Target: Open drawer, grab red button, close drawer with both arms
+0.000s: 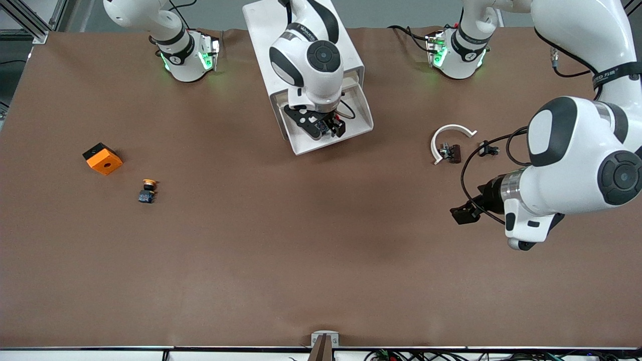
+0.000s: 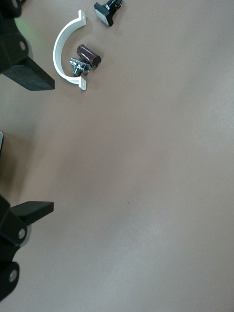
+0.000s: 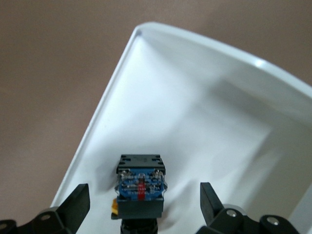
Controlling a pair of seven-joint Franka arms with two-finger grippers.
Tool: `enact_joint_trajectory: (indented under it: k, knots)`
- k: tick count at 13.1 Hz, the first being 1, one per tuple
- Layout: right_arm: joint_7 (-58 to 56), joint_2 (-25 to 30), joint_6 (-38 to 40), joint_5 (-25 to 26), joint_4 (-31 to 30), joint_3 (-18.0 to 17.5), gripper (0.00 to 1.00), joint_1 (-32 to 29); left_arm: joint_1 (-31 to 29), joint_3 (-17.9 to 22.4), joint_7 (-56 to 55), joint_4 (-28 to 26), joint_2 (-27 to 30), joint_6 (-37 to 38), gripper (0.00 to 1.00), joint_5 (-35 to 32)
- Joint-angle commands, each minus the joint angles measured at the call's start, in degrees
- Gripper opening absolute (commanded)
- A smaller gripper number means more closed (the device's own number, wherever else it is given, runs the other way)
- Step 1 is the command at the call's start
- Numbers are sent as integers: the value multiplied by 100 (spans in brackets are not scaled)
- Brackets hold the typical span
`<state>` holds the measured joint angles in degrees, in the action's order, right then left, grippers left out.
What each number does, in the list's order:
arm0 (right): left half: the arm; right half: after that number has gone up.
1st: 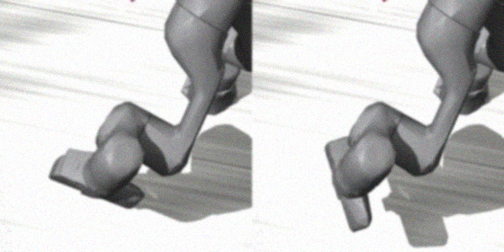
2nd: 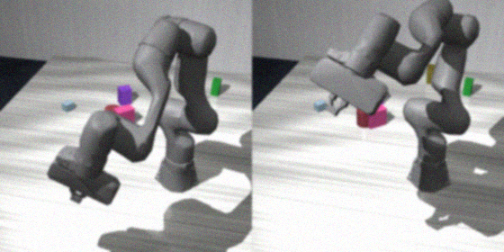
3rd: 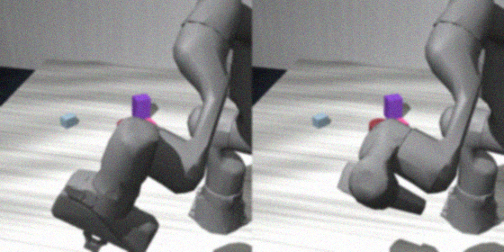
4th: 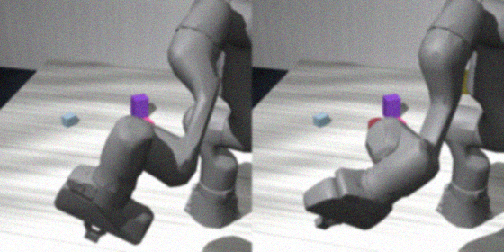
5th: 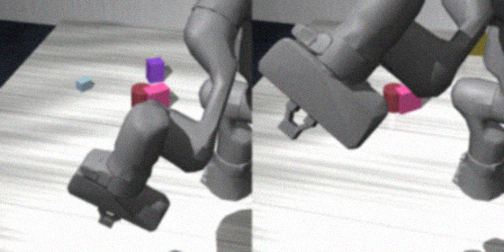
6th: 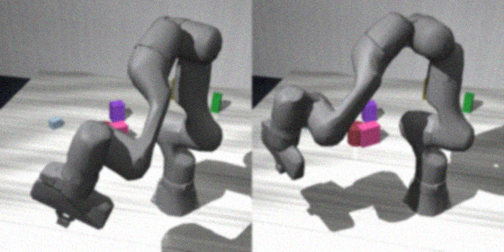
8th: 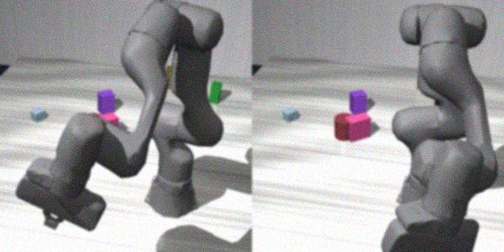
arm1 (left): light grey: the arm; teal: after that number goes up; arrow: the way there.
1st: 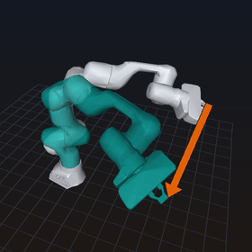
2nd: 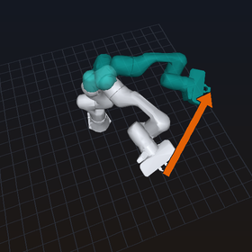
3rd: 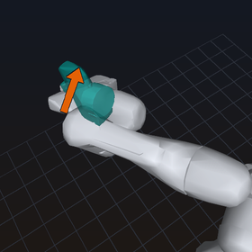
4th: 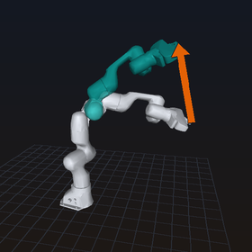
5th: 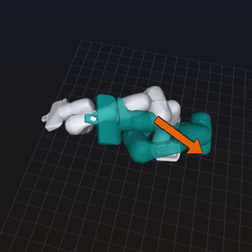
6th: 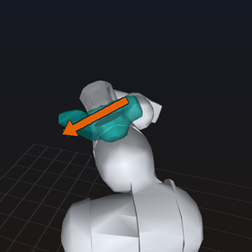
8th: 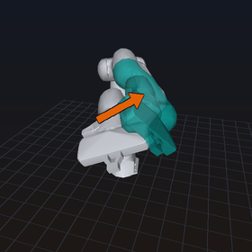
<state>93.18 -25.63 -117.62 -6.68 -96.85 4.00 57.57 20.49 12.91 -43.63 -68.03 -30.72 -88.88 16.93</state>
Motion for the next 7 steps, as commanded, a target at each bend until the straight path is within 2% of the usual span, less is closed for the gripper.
enact_joint_trajectory:
  k: [1, 2, 5, 6, 7]
  knots:
    - [-37, -135, 55, -35, 105, 74, 100, 79, 156, -87, 153, -272, 171, -77, 100, -416]
    - [-63, -135, 46, -35, 114, 74, 100, 79, 253, -113, 162, -264, 206, -59, 100, -636]
    - [-195, -135, 73, -18, 131, 83, 99, 61, 350, -175, 188, -360, 303, -59, 100, -673]
    - [-213, -135, 73, -18, 131, 83, 96, 53, 350, -245, 188, -360, 347, -76, 100, -673]
    - [-248, -135, 73, -18, 131, 83, 87, 44, 342, -263, 188, -343, 364, -94, 100, -664]
